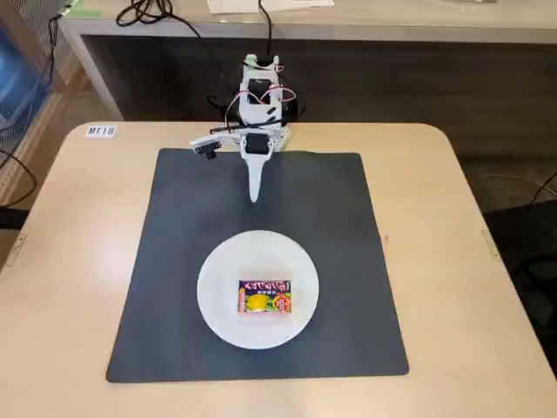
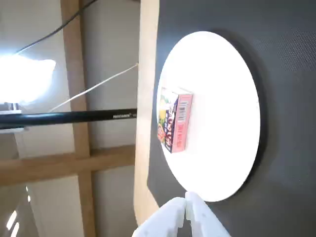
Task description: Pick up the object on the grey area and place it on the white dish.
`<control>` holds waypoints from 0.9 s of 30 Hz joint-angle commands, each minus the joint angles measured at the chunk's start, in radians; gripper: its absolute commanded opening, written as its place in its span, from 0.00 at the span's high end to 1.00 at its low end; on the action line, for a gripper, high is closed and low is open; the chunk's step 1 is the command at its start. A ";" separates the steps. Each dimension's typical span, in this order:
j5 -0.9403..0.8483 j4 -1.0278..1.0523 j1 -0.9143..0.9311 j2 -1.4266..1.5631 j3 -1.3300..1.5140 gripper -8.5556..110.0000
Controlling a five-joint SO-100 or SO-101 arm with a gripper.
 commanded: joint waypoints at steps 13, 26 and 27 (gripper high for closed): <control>-0.018 -0.054 0.063 0.015 0.137 0.93; -0.006 -0.043 0.046 0.025 0.137 0.93; 0.026 -0.043 0.057 0.025 0.137 0.93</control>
